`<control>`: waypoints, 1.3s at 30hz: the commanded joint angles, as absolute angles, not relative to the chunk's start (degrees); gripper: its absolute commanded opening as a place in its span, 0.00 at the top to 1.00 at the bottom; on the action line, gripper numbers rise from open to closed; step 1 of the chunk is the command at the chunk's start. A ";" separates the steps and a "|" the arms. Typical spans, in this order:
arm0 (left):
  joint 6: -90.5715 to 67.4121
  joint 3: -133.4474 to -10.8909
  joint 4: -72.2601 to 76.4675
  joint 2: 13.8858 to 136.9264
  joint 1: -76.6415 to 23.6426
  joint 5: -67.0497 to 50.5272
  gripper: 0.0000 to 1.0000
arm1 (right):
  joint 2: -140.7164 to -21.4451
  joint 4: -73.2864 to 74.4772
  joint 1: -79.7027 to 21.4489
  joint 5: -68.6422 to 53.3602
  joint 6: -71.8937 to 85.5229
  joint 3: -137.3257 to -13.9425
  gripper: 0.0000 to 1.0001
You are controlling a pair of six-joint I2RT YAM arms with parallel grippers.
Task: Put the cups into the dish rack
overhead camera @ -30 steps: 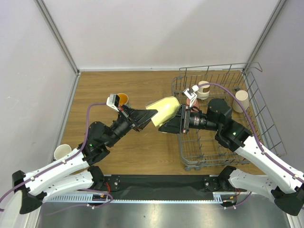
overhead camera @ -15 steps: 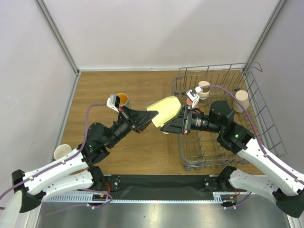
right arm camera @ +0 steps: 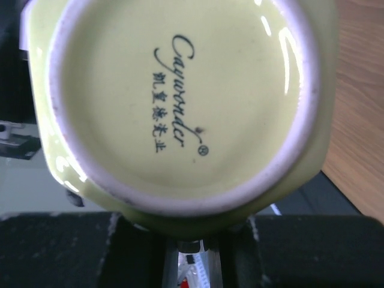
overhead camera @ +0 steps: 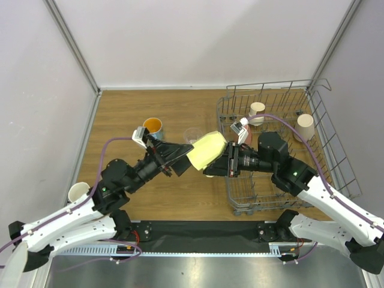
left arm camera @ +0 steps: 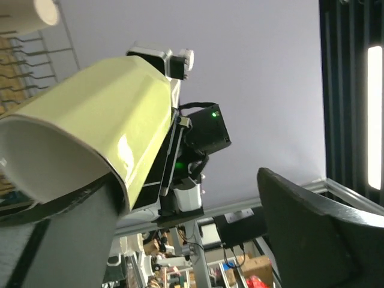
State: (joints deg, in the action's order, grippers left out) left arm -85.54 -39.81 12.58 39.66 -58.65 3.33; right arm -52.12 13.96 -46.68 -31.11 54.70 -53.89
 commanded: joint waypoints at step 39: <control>-50.11 -77.07 -55.27 47.19 -59.06 24.25 0.00 | -75.85 36.75 -9.67 18.45 18.81 -75.24 1.00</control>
State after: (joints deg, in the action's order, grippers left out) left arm -56.49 -72.99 -52.49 46.33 -59.07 21.08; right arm -75.55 44.75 -9.85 13.13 21.93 -72.49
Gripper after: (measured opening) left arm 0.996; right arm 0.228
